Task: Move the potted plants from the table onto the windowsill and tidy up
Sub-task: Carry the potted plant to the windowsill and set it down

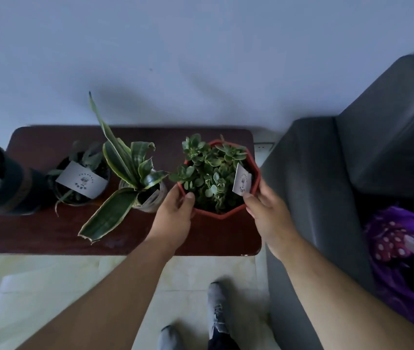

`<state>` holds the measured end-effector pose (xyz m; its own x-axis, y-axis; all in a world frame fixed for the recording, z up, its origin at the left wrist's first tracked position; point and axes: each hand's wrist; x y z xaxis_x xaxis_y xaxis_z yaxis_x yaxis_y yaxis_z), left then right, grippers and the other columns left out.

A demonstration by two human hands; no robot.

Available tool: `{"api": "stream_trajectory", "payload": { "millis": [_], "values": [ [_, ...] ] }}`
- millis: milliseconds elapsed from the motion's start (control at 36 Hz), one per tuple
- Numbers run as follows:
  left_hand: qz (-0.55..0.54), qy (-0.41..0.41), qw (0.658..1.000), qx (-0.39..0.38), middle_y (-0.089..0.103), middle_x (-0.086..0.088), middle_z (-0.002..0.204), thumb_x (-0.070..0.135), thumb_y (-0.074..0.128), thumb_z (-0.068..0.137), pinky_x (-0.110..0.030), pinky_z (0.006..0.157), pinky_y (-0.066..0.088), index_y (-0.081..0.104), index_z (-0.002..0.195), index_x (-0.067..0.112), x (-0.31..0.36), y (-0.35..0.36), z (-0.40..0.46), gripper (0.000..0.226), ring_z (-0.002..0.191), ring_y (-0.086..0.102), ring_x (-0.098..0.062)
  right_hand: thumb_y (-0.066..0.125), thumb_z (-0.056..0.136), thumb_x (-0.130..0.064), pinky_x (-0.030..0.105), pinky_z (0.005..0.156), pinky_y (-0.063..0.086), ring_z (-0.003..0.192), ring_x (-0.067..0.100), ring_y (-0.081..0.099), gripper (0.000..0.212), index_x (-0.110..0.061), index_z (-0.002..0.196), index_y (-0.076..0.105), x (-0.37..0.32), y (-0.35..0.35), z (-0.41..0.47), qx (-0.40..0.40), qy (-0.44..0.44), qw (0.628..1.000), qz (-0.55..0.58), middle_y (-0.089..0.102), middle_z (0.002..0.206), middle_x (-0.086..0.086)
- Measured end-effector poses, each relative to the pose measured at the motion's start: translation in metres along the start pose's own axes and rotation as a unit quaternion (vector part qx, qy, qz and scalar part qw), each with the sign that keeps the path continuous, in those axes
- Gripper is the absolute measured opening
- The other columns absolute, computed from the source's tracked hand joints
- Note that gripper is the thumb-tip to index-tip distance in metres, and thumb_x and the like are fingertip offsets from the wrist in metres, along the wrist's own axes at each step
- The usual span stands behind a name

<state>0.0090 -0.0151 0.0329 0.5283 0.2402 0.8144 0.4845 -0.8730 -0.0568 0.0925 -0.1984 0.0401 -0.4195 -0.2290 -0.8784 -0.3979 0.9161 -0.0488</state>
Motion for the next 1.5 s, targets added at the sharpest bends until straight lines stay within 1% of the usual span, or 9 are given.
{"api": "stream_trajectory", "payload": {
  "millis": [139,306,417,583,667,806,1000,1194,1500],
  "values": [
    [-0.03,0.021,0.999,0.009,0.071,0.023,0.101,0.029,0.053,0.101,-0.034,0.106,0.048,0.043,0.146,0.027,0.051,-0.01,-0.06,0.046,0.093,0.07,0.007,0.052,0.102,-0.008,0.023,0.097,0.052,0.115,0.003,0.066,0.046,-0.037,0.138,0.054,-0.064,-0.001,-0.04,-0.035,-0.037,0.999,0.01,0.072,0.123,-0.013],
    [-0.029,0.066,0.997,0.024,0.076,0.017,0.106,0.03,0.053,0.101,-0.035,0.103,0.049,0.058,0.121,0.044,0.108,-0.043,-0.144,0.025,0.106,0.07,-0.005,0.054,0.103,-0.014,0.017,0.102,0.048,0.115,-0.007,0.063,0.046,-0.028,0.146,0.05,-0.14,0.012,-0.103,-0.08,-0.068,0.994,-0.009,0.07,0.124,-0.018],
    [-0.008,0.094,0.992,0.084,0.076,0.016,0.102,0.038,0.054,0.099,-0.033,0.099,0.052,0.059,0.114,0.059,0.138,-0.075,-0.199,0.026,0.104,0.071,-0.011,0.059,0.1,-0.032,0.038,0.116,0.039,0.132,0.002,0.054,0.047,-0.04,0.145,0.049,-0.178,0.034,-0.139,-0.139,-0.097,0.984,-0.045,0.061,0.14,-0.016],
    [-0.038,0.139,0.979,0.143,0.067,0.011,0.12,0.036,0.049,0.101,-0.016,0.088,0.049,0.058,0.099,0.069,0.166,-0.129,-0.276,0.035,0.102,0.067,0.007,0.055,0.101,-0.014,0.01,0.097,0.045,0.125,-0.006,0.057,0.037,-0.035,0.132,0.057,-0.222,0.092,-0.187,-0.23,-0.169,0.958,-0.038,0.067,0.129,-0.024],
    [-0.056,0.148,0.974,0.163,0.065,0.015,0.125,0.037,0.047,0.101,-0.018,0.097,0.045,0.056,0.097,0.074,0.167,-0.157,-0.304,0.038,0.111,0.062,0.007,0.058,0.1,-0.024,0.018,0.102,0.044,0.126,-0.002,0.057,0.037,-0.034,0.135,0.057,-0.229,0.122,-0.202,-0.258,-0.172,0.949,-0.06,0.066,0.133,-0.02],
    [-0.099,0.181,0.957,0.203,0.069,0.011,0.128,0.043,0.045,0.098,-0.028,0.102,0.049,0.054,0.127,0.052,0.142,-0.223,-0.352,0.031,0.118,0.063,-0.003,0.059,0.098,-0.035,0.022,0.105,0.043,0.125,-0.004,0.058,0.042,-0.037,0.14,0.055,-0.233,0.19,-0.249,-0.321,-0.189,0.925,-0.079,0.065,0.132,-0.024],
    [-0.134,0.202,0.934,0.263,0.072,0.032,0.098,0.035,0.045,0.101,-0.026,0.094,0.048,0.054,0.117,0.053,0.087,-0.322,-0.435,0.026,0.105,0.065,0.006,0.056,0.101,-0.026,0.007,0.088,0.048,0.118,-0.005,0.062,0.035,-0.037,0.134,0.057,-0.217,0.298,-0.337,-0.407,-0.182,0.891,-0.081,0.069,0.125,-0.024],
    [-0.162,0.201,0.91,0.325,0.068,0.021,0.101,0.035,0.044,0.103,-0.041,0.102,0.046,0.059,0.104,0.067,0.021,-0.424,-0.524,0.035,0.107,0.059,-0.008,0.062,0.096,-0.036,0.043,0.116,0.039,0.13,0.012,0.059,0.046,-0.034,0.142,0.055,-0.181,0.411,-0.426,-0.472,-0.17,0.858,-0.112,0.066,0.137,-0.009],
    [-0.253,0.236,0.83,0.437,0.075,0.016,0.105,0.016,0.043,0.104,-0.014,0.079,0.054,0.059,0.122,0.031,-0.058,-0.548,-0.621,0.029,0.102,0.069,0.0,0.059,0.096,-0.048,0.04,0.118,0.037,0.134,0.001,0.05,0.048,-0.045,0.143,0.05,-0.139,0.57,-0.526,-0.58,-0.188,0.769,-0.192,0.059,0.141,-0.022]
  ]
}}
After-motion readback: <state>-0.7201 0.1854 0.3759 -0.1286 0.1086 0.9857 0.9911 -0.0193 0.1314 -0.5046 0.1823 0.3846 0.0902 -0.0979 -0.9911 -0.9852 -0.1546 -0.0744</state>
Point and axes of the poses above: each hand's wrist, its own z-axis towards the middle knuckle, its own y-axis out of the palm, x = y × z
